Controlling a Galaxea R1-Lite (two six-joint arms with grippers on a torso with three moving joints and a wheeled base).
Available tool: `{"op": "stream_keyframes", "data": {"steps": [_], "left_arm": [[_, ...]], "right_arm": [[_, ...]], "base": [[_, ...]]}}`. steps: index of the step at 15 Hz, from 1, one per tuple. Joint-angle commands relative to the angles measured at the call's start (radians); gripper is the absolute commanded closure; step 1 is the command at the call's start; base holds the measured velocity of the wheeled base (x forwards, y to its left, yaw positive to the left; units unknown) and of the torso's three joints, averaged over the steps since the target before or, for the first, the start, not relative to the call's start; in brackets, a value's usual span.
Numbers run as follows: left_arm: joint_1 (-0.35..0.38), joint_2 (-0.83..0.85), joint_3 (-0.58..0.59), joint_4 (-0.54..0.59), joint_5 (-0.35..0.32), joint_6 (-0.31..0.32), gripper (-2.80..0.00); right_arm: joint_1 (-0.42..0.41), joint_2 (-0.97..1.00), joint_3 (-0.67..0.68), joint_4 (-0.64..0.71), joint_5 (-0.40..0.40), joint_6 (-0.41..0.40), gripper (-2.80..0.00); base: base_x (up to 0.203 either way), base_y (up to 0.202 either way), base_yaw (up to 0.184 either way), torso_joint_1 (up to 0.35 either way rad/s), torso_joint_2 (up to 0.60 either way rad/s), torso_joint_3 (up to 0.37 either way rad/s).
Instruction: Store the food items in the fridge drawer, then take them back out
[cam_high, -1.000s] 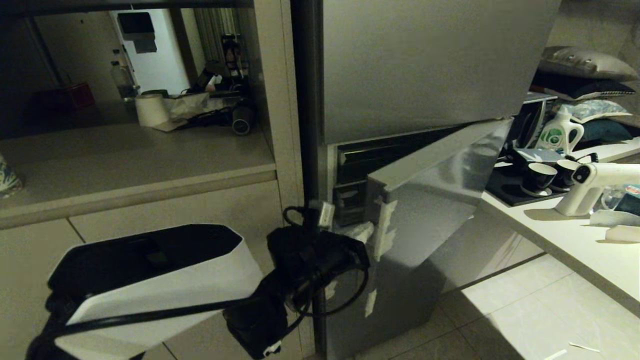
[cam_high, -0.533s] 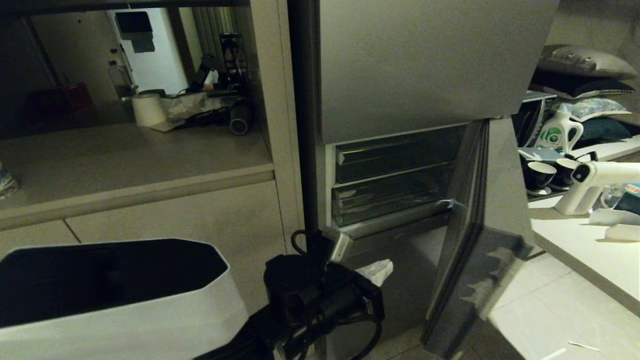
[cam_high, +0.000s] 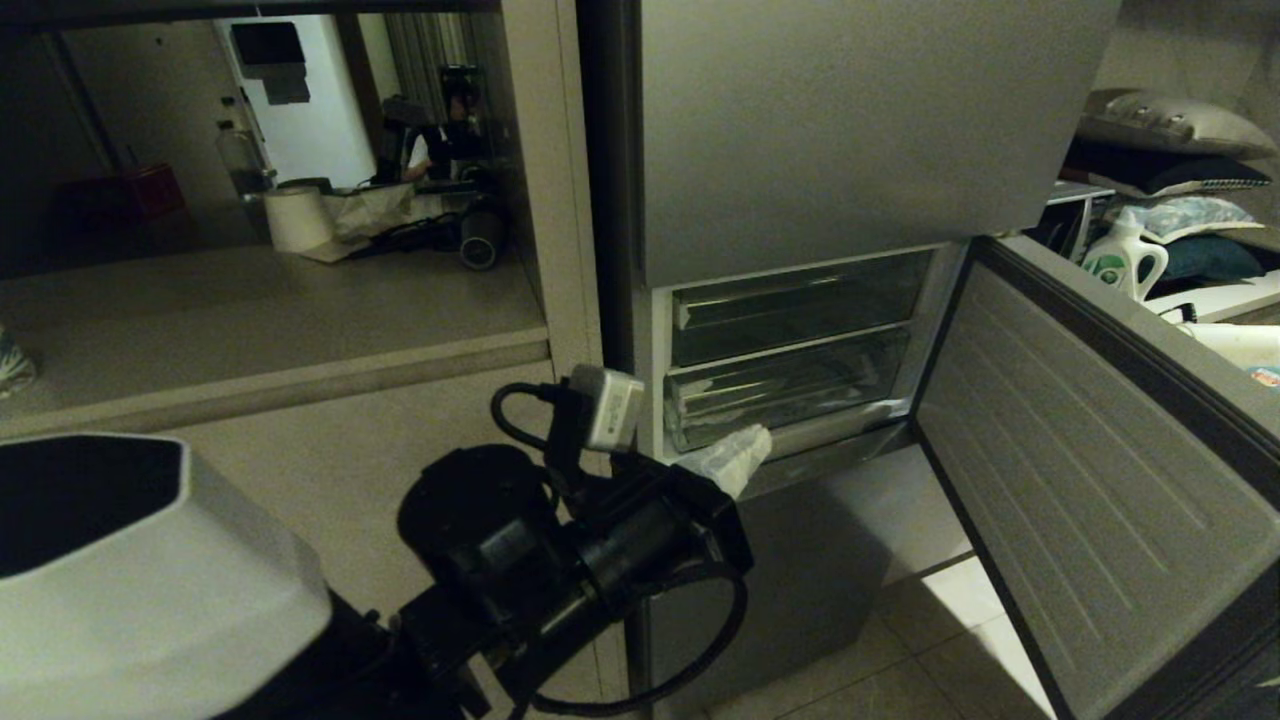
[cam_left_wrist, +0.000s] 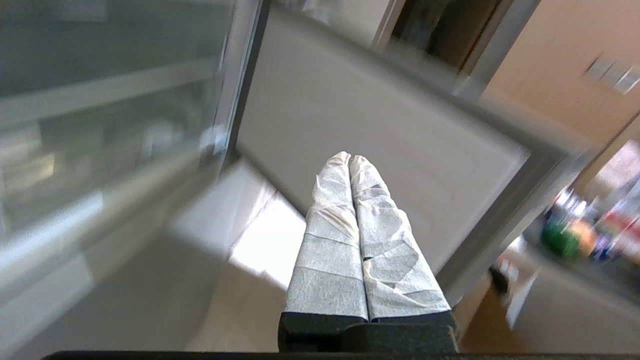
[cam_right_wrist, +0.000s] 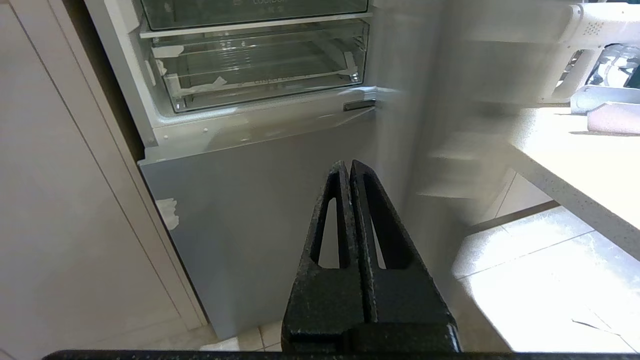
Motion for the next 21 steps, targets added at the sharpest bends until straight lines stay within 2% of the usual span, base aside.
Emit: {"op": "stream_keyframes", "data": {"steps": [1,4,6,8,9,10,14,15,16,17,19,21], "left_arm": [[0.002,-0.15,0.0,-0.004,0.016,0.009,0.0],[0.014,-0.336,-0.02,0.133,0.059,0.073,0.0],[0.018,-0.476,-0.029,0.274,0.123,0.143,0.0],[0.026,-0.626,-0.029,0.423,0.22,0.208,0.0],[0.062,-0.697,-0.022,0.477,0.259,0.224,0.0],[0.142,-0.74,-0.007,0.505,0.28,0.235,0.0],[0.662,-0.898,0.089,0.591,0.318,0.257,0.0],[0.751,-0.975,0.124,0.622,0.323,0.27,0.0],[0.804,-1.056,0.16,0.662,0.327,0.295,0.0],[0.818,-1.126,0.194,0.703,0.331,0.32,0.0],[0.826,-1.234,0.295,0.768,0.332,0.362,0.0],[0.819,-1.293,0.445,0.824,0.314,0.386,0.0]], "right_arm": [[0.0,0.001,0.029,-0.001,0.0,0.0,0.0],[0.0,0.001,0.029,0.0,0.0,-0.001,0.0],[0.0,0.001,0.029,0.0,0.0,-0.001,0.0],[0.0,0.0,0.029,0.0,0.0,-0.001,0.0],[0.0,0.0,0.029,0.0,0.0,-0.001,0.0],[0.0,0.002,0.029,0.0,0.0,0.002,0.0],[0.002,0.0,0.029,0.0,0.0,0.002,0.0],[0.002,0.0,0.029,0.0,0.0,0.002,0.0],[0.002,0.0,0.029,0.0,0.0,0.002,0.0],[0.002,0.0,0.029,0.0,0.0,0.002,0.0],[0.002,0.0,0.029,0.0,0.0,0.002,0.0],[0.002,0.001,0.029,0.0,0.0,0.002,0.0]], "base": [[0.0,0.0,0.0,0.0,0.0,0.0],[0.0,0.0,0.0,0.0,0.0,0.0],[0.0,0.0,0.0,0.0,0.0,0.0],[0.0,0.0,0.0,0.0,0.0,0.0],[0.0,0.0,0.0,0.0,0.0,0.0],[0.0,0.0,0.0,0.0,0.0,0.0],[0.0,0.0,0.0,0.0,0.0,0.0],[0.0,0.0,0.0,0.0,0.0,0.0],[0.0,0.0,0.0,0.0,0.0,0.0],[0.0,0.0,0.0,0.0,0.0,0.0],[0.0,0.0,0.0,0.0,0.0,0.0],[0.0,0.0,0.0,0.0,0.0,0.0]]}}
